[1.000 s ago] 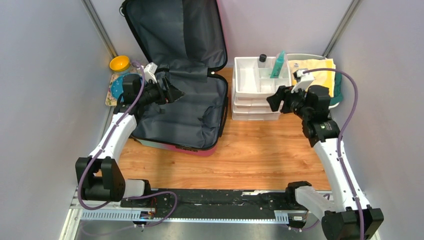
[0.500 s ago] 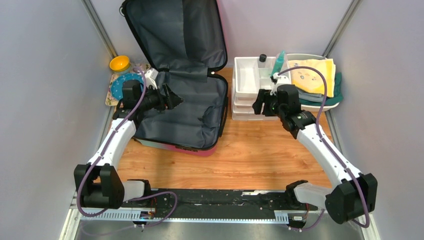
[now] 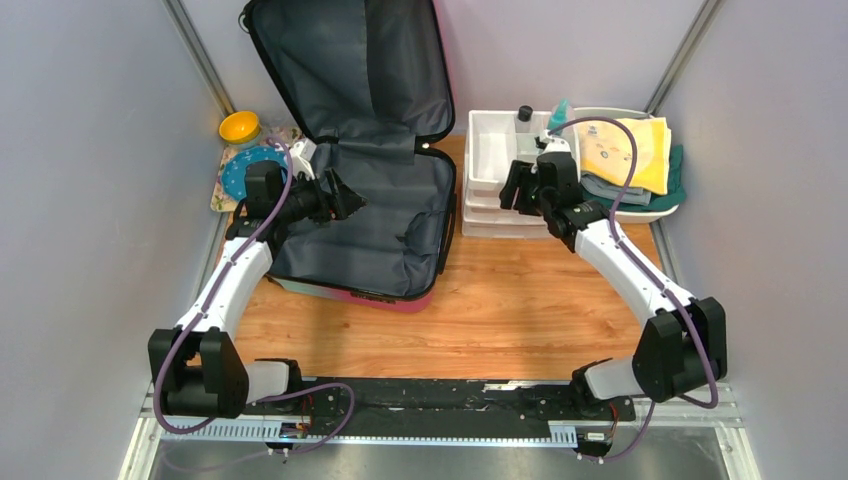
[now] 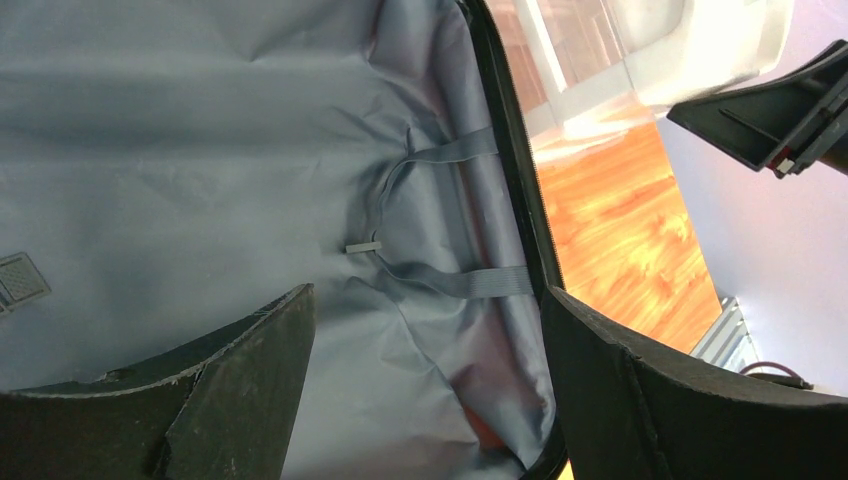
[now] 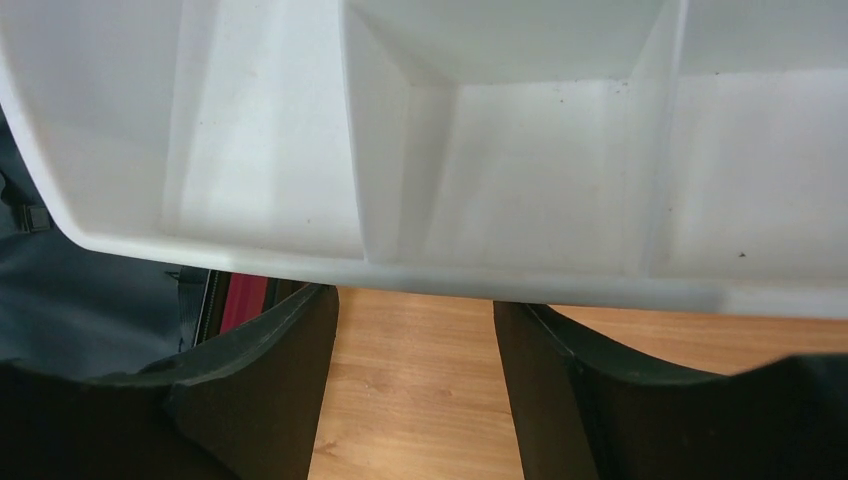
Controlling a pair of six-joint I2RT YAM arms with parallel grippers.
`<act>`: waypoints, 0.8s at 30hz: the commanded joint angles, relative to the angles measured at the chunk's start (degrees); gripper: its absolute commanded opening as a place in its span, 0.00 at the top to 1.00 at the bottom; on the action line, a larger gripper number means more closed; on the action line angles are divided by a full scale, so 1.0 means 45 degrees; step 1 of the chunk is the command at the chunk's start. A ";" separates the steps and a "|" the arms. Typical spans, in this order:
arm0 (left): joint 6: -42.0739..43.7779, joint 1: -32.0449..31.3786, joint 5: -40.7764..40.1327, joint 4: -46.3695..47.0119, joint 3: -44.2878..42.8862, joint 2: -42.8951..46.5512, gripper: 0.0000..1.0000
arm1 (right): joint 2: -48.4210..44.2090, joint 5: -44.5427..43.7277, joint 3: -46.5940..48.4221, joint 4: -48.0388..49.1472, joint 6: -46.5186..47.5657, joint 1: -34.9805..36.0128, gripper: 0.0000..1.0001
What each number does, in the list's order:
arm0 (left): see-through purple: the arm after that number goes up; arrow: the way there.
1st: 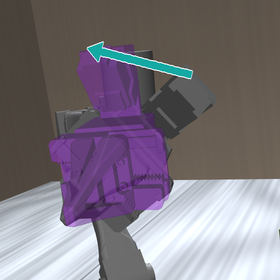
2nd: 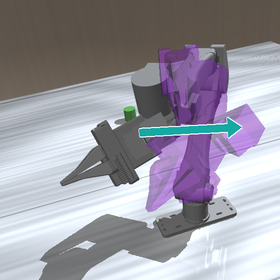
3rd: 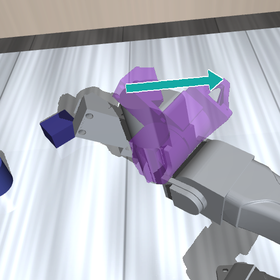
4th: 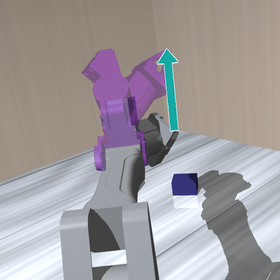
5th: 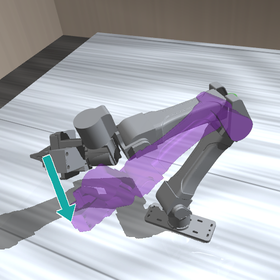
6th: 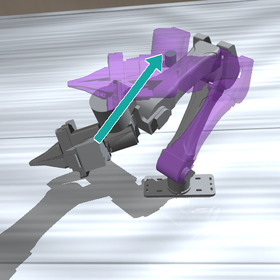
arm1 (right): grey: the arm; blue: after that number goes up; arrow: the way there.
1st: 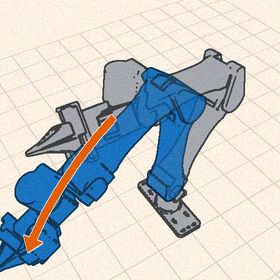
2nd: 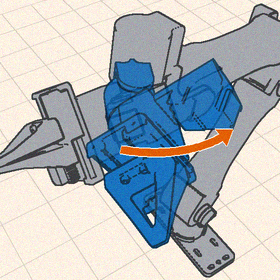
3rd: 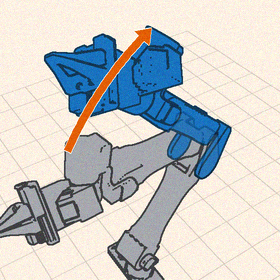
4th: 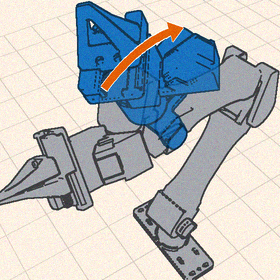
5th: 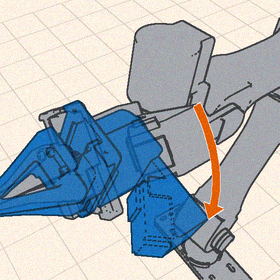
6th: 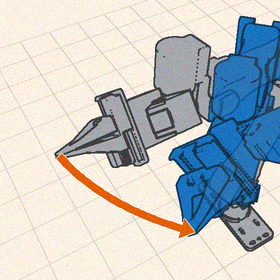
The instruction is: Open, take out, and arrange the luggage
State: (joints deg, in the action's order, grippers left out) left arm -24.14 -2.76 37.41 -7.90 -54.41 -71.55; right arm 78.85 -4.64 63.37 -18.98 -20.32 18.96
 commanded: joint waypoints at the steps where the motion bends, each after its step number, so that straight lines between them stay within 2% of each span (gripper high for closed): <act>1: 0.0052 -0.0030 0.0027 0.0291 -0.0076 0.0314 0.10 | 0.0622 -0.0765 0.1014 0.1405 -0.0426 -0.0248 0.36; 24: 0.0734 -0.0030 -0.0207 -0.0138 -0.0447 -0.0369 0.10 | 0.5209 -0.0609 0.4722 0.3514 0.0588 -0.1888 0.35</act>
State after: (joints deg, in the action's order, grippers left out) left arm -23.62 -2.76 36.97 -8.01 -54.41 -72.73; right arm 99.33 -5.96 79.77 -9.85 -20.10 12.01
